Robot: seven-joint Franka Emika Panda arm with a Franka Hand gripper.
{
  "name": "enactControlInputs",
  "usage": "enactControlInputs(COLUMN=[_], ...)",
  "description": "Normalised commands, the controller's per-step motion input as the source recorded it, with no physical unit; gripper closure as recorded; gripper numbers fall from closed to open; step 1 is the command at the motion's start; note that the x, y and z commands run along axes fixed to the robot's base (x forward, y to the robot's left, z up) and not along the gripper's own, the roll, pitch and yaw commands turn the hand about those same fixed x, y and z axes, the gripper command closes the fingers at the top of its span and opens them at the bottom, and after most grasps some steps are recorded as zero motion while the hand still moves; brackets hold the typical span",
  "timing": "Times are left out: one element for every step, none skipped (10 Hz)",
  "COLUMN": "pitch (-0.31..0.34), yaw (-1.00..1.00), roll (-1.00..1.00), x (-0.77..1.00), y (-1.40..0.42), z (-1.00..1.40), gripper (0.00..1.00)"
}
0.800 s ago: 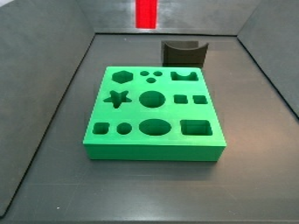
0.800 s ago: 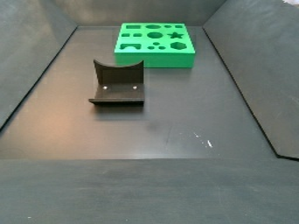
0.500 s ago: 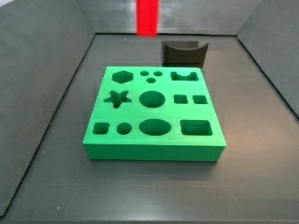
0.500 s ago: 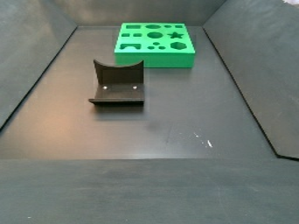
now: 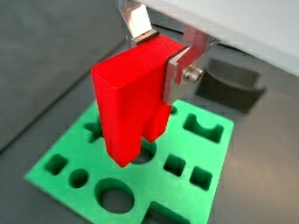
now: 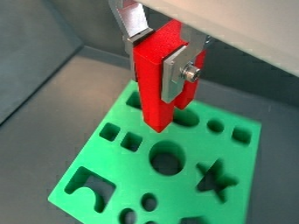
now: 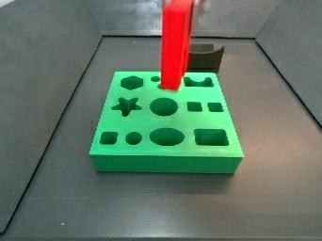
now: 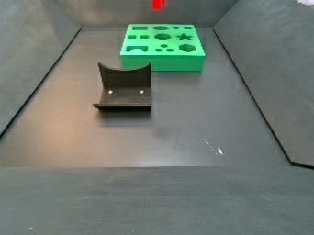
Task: Insert the double-square object.
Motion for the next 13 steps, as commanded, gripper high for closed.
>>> enactControlInputs(pitch=[0.003, 0.024, 0.043, 0.000, 0.000, 0.000, 0.000, 0.000, 0.000, -0.010, -0.041, -0.060, -0.064], yaw=[-0.71, -0.65, -0.63, -0.59, -0.51, -0.45, -0.41, -0.40, -0.51, -0.84, -0.90, -0.93, -0.95], roll=[0.33, 0.36, 0.37, 0.32, 0.28, 0.26, 0.26, 0.26, 0.26, 0.18, 0.15, 0.12, 0.11], x=[0.25, 0.24, 0.18, 0.27, 0.47, 0.55, 0.60, 0.60, 0.43, 0.08, 0.07, 0.07, 0.06], y=[0.05, 0.06, 0.07, 0.06, 0.00, 0.00, 0.00, 0.00, 0.00, 0.01, 0.00, 0.00, 0.00], z=[-0.58, -0.47, -0.33, -0.04, 0.00, 0.01, 0.02, 0.03, 0.01, 0.07, 0.12, 0.16, 0.17], gripper=[1.00, 1.00, 1.00, 1.00, 1.00, 1.00, 1.00, 1.00, 1.00, 1.00, 1.00, 1.00, 1.00])
